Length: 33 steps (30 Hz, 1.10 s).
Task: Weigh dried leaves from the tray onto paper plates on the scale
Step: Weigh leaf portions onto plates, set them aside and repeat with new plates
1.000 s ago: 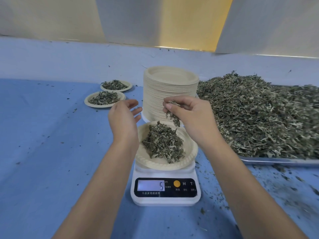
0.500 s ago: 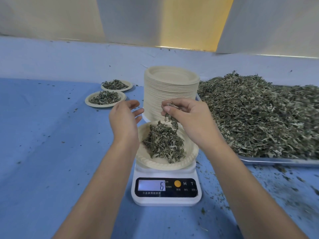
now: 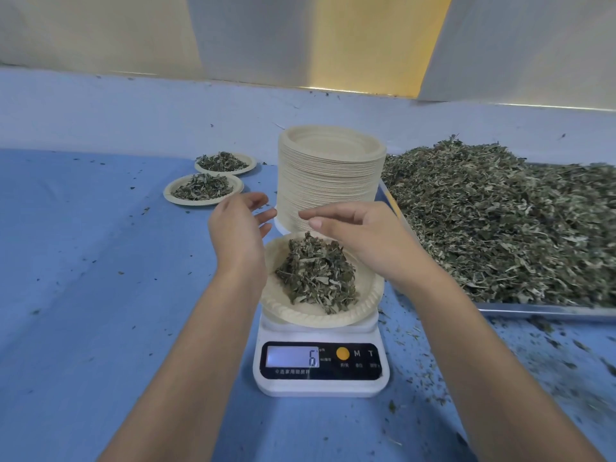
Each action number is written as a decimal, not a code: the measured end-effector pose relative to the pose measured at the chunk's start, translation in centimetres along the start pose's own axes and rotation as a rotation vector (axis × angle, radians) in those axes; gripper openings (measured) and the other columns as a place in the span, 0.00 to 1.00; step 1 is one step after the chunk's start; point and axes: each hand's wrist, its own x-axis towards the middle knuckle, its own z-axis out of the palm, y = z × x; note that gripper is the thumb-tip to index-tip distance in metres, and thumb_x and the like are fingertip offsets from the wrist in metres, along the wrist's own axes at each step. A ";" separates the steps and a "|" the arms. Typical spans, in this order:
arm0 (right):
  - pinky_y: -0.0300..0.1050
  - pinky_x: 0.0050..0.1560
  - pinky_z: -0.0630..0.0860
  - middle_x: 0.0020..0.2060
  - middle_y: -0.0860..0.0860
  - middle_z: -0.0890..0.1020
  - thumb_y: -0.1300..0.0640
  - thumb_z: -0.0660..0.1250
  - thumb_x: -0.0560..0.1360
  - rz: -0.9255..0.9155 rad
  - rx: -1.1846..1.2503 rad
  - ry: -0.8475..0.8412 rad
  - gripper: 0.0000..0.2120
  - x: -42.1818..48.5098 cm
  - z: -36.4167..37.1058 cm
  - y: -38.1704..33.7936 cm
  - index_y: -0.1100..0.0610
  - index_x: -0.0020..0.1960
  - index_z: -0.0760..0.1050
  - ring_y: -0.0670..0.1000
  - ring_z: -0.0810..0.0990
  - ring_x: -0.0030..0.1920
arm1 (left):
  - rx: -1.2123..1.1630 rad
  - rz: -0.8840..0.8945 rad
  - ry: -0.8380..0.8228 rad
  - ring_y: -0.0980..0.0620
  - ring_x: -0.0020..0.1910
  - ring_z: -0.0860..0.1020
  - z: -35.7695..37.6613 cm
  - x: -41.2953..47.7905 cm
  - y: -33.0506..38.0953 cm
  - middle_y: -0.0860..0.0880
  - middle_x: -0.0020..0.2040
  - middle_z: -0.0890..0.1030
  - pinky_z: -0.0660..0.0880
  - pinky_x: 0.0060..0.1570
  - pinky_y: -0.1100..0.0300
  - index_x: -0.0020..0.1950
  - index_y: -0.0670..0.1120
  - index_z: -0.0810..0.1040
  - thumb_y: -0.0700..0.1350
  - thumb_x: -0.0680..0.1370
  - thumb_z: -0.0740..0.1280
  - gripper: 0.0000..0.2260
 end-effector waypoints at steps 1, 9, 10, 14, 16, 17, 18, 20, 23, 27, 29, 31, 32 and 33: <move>0.26 0.50 0.72 0.47 0.41 0.84 0.60 0.69 0.75 -0.020 0.023 0.033 0.08 0.1 0.0 0.0 0.49 0.51 0.83 0.35 0.80 0.49 | 0.003 0.001 0.000 0.55 0.39 0.81 0.0 0.0 0.0 0.51 0.44 0.81 0.75 0.39 0.65 0.45 0.44 0.78 0.38 0.77 0.56 0.11; 0.42 0.54 0.78 0.47 0.49 0.84 0.72 0.67 0.71 0.017 0.116 0.255 0.16 0.3 -0.8 1.3 0.51 0.46 0.81 0.51 0.84 0.49 | 0.037 0.027 -0.037 0.56 0.35 0.80 0.4 -0.4 0.1 0.52 0.41 0.82 0.75 0.41 0.63 0.43 0.45 0.78 0.37 0.76 0.56 0.12; 0.41 0.53 0.79 0.47 0.50 0.84 0.72 0.67 0.71 0.021 0.125 0.265 0.16 0.4 -1.0 1.4 0.51 0.45 0.81 0.51 0.84 0.48 | 0.042 0.030 -0.044 0.56 0.34 0.80 0.4 -0.5 0.1 0.52 0.41 0.82 0.75 0.41 0.63 0.42 0.46 0.78 0.36 0.76 0.56 0.12; 0.39 0.48 0.79 0.43 0.47 0.85 0.69 0.68 0.71 0.036 0.067 0.348 0.16 0.5 -1.8 2.0 0.47 0.42 0.81 0.47 0.84 0.47 | 0.037 0.031 -0.072 0.57 0.33 0.79 0.7 -0.7 0.3 0.51 0.40 0.82 0.75 0.41 0.63 0.40 0.46 0.78 0.36 0.76 0.56 0.12; 0.38 0.44 0.79 0.40 0.46 0.85 0.69 0.67 0.72 0.060 0.017 0.411 0.17 0.6 -2.6 2.4 0.46 0.41 0.81 0.45 0.83 0.43 | 0.023 0.025 -0.096 0.56 0.32 0.79 0.8 -0.9 0.4 0.51 0.38 0.82 0.74 0.40 0.63 0.40 0.45 0.77 0.36 0.76 0.55 0.12; 0.40 0.44 0.80 0.40 0.46 0.85 0.68 0.67 0.72 0.078 -0.010 0.451 0.16 0.5 -3.2 2.6 0.46 0.41 0.81 0.45 0.83 0.42 | 0.014 0.022 -0.115 0.56 0.32 0.79 0.9 -1.1 0.5 0.51 0.38 0.82 0.74 0.39 0.64 0.40 0.44 0.77 0.35 0.76 0.55 0.13; 0.43 0.46 0.80 0.40 0.46 0.85 0.66 0.67 0.72 0.100 -0.049 0.491 0.15 0.5 -3.8 2.9 0.46 0.42 0.81 0.46 0.82 0.42 | 0.007 0.021 -0.137 0.56 0.32 0.79 1.1 -1.3 0.5 0.50 0.37 0.82 0.74 0.38 0.64 0.41 0.44 0.77 0.35 0.76 0.55 0.12; 0.47 0.50 0.79 0.43 0.48 0.85 0.63 0.66 0.73 0.160 -0.197 0.564 0.10 0.3 -5.1 3.5 0.49 0.46 0.82 0.48 0.81 0.44 | -0.005 0.029 -0.190 0.56 0.31 0.79 1.3 -1.6 0.7 0.49 0.37 0.82 0.74 0.36 0.65 0.42 0.42 0.77 0.34 0.76 0.55 0.12; 0.43 0.51 0.74 0.50 0.51 0.84 0.62 0.64 0.75 0.299 -0.502 0.612 0.12 -0.4 -7.4 4.8 0.54 0.54 0.82 0.52 0.80 0.51 | -0.033 0.034 -0.286 0.55 0.31 0.79 2.3 -2.3 0.8 0.49 0.35 0.82 0.75 0.35 0.66 0.41 0.42 0.77 0.34 0.75 0.55 0.12; 0.45 0.47 0.75 0.53 0.56 0.82 0.63 0.63 0.77 0.525 -0.687 0.486 0.15 -1.6 -9.4 6.7 0.54 0.61 0.79 0.58 0.80 0.51 | -0.044 0.036 -0.422 0.54 0.30 0.80 4.9 -3.7 0.5 0.49 0.32 0.82 0.75 0.32 0.66 0.40 0.41 0.78 0.33 0.75 0.55 0.12; 0.45 0.48 0.74 0.56 0.56 0.81 0.62 0.64 0.77 0.584 -0.745 0.371 0.15 -2.0 -10.0 7.1 0.53 0.63 0.77 0.58 0.79 0.53 | -0.034 0.040 -0.477 0.53 0.30 0.80 6.2 -4.5 0.2 0.48 0.32 0.82 0.75 0.31 0.66 0.39 0.41 0.78 0.34 0.75 0.55 0.13; 0.42 0.50 0.72 0.61 0.54 0.79 0.61 0.66 0.77 0.592 -0.788 0.253 0.17 -2.2 -10.5 7.3 0.52 0.65 0.76 0.57 0.78 0.56 | -0.035 0.032 -0.504 0.52 0.30 0.79 7.2 -5.0 -0.2 0.48 0.32 0.82 0.74 0.30 0.65 0.40 0.41 0.77 0.34 0.76 0.56 0.12; 0.40 0.49 0.71 0.62 0.54 0.79 0.60 0.67 0.76 0.592 -0.813 0.194 0.18 -2.2 -10.7 7.3 0.51 0.65 0.76 0.56 0.78 0.57 | -0.039 0.026 -0.509 0.52 0.30 0.79 7.5 -5.1 -0.3 0.47 0.32 0.83 0.74 0.30 0.65 0.40 0.41 0.77 0.34 0.76 0.56 0.12; 0.39 0.48 0.70 0.61 0.54 0.79 0.60 0.68 0.76 0.593 -0.833 0.147 0.18 -2.2 -10.8 7.3 0.51 0.65 0.76 0.55 0.78 0.57 | -0.044 0.020 -0.509 0.52 0.30 0.79 7.8 -5.2 -0.4 0.47 0.32 0.83 0.74 0.30 0.65 0.40 0.40 0.77 0.34 0.76 0.56 0.12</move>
